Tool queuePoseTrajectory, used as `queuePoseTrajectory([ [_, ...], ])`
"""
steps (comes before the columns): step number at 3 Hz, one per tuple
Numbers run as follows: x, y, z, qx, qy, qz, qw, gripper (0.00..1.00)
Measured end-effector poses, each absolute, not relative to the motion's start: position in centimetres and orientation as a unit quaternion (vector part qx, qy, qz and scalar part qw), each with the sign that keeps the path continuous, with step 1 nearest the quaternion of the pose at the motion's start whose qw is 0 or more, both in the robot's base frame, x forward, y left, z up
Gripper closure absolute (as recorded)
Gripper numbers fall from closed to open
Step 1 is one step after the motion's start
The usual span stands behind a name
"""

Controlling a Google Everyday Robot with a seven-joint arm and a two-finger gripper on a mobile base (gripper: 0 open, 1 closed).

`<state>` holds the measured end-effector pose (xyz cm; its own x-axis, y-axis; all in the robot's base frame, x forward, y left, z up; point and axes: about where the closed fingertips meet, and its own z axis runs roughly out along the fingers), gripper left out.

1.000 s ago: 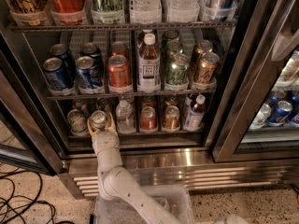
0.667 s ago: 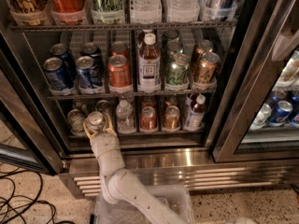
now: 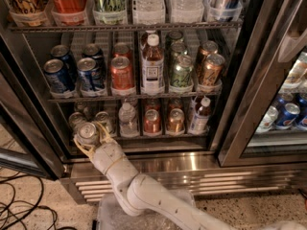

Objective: Pick 7up can from bottom shelf of fridge

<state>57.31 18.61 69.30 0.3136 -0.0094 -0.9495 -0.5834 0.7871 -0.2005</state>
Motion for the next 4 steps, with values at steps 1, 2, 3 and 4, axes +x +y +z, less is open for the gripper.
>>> queuePoseTrajectory([
  [1, 53.0, 19.5, 68.4, -0.334, 0.561, 0.230, 0.722, 1.00],
  [2, 48.8, 19.8, 65.9, -0.385, 0.592, 0.259, 0.659, 1.00],
  [3, 45.8, 18.4, 66.3, -0.407, 0.621, 0.255, 0.619, 1.00],
  [4, 44.3, 15.5, 69.3, -0.388, 0.626, 0.221, 0.639, 1.00],
])
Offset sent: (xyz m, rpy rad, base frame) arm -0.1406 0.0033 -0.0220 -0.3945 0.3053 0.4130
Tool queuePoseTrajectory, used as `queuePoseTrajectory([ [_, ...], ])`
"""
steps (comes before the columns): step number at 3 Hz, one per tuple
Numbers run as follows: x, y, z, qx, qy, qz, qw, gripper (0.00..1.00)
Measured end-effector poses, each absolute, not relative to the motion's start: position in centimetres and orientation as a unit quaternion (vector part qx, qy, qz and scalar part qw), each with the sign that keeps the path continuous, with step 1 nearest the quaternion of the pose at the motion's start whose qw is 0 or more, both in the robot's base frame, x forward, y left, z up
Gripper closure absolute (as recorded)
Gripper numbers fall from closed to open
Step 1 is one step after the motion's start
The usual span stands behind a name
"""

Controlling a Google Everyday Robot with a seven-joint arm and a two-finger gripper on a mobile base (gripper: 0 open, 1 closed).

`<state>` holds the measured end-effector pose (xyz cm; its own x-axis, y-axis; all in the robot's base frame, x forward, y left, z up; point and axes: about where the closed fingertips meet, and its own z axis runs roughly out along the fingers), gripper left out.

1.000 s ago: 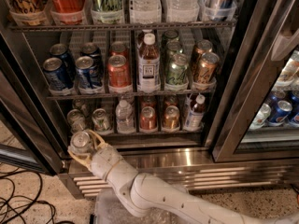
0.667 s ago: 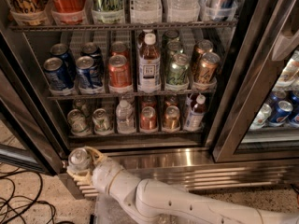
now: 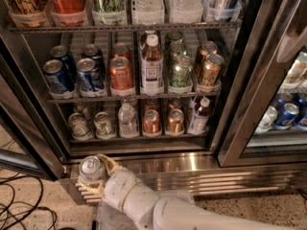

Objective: Pick 7up can from bottom shelf of fridge

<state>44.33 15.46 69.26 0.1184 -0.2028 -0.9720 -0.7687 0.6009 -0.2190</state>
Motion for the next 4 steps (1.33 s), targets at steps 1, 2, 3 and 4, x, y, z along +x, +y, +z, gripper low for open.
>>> queuePoseTrajectory([
  [1, 43.8, 11.9, 73.0, -0.330, 0.598, 0.205, 0.701, 1.00],
  [2, 43.7, 8.2, 75.3, -0.272, 0.577, 0.196, 0.745, 1.00],
  [3, 43.3, 5.4, 77.4, -0.250, 0.572, 0.166, 0.763, 1.00],
  [4, 42.3, 3.7, 79.7, -0.265, 0.580, 0.111, 0.762, 1.00],
])
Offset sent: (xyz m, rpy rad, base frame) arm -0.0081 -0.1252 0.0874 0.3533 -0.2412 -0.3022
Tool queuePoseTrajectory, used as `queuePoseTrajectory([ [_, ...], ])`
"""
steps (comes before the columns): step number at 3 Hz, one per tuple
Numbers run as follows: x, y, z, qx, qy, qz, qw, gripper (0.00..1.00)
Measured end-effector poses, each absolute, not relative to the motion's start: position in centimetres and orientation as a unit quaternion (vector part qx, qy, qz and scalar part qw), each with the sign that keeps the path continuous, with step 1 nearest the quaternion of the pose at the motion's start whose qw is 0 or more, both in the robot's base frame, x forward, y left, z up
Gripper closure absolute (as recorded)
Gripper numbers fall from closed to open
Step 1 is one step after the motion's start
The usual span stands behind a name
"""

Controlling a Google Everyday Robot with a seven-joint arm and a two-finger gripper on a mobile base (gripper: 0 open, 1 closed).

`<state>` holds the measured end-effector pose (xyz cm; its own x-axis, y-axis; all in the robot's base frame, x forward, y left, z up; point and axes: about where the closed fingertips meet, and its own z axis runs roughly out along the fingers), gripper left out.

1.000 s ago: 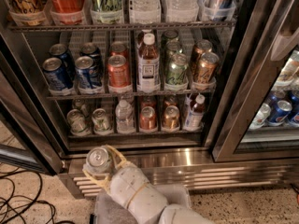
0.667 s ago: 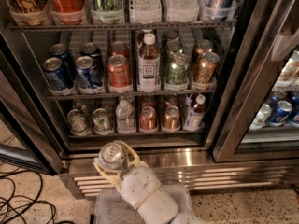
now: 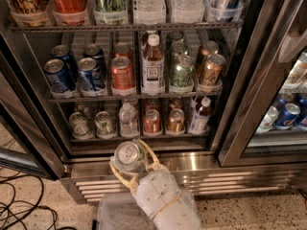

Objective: Pick 7up can from bottom shelf of fridge

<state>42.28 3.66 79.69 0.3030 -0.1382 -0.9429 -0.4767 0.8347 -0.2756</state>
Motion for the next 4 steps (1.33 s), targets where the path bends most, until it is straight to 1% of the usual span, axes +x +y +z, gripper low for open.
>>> queuePoseTrajectory([
  [1, 41.6, 2.7, 81.4, -0.289, 0.596, 0.072, 0.746, 1.00],
  [2, 41.3, 1.3, 83.0, -0.290, 0.605, 0.070, 0.738, 1.00],
  [4, 40.3, -2.1, 86.5, -0.266, 0.615, 0.094, 0.737, 1.00],
])
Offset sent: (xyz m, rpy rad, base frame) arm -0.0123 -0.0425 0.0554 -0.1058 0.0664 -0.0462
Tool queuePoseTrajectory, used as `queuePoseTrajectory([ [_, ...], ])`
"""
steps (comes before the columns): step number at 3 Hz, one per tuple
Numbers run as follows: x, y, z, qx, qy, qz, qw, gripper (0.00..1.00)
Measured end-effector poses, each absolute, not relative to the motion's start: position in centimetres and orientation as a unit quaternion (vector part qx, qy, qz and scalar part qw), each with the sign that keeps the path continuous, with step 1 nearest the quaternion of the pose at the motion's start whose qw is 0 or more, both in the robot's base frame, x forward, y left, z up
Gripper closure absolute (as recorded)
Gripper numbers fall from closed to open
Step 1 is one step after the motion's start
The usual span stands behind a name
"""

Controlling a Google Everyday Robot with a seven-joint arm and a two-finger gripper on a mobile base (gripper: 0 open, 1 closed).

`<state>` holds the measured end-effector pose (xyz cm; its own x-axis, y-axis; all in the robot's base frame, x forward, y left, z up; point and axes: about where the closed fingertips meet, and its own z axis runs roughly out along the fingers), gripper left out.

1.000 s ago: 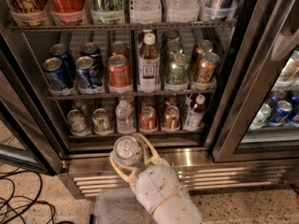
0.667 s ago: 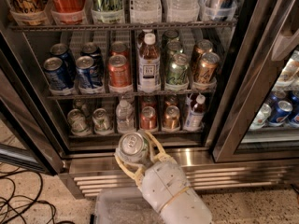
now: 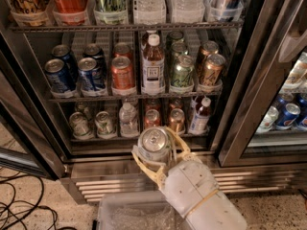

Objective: Pick 7up can from bottom shelf of fridge

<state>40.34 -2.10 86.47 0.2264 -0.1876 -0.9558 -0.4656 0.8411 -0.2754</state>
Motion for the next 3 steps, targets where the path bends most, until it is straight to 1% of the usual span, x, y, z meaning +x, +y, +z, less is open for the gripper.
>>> queuePoseTrajectory([
  [1, 39.9, -4.1, 88.4, -0.245, 0.606, 0.106, 0.749, 1.00],
  [3, 40.2, -5.5, 91.5, -0.226, 0.580, 0.137, 0.770, 1.00],
])
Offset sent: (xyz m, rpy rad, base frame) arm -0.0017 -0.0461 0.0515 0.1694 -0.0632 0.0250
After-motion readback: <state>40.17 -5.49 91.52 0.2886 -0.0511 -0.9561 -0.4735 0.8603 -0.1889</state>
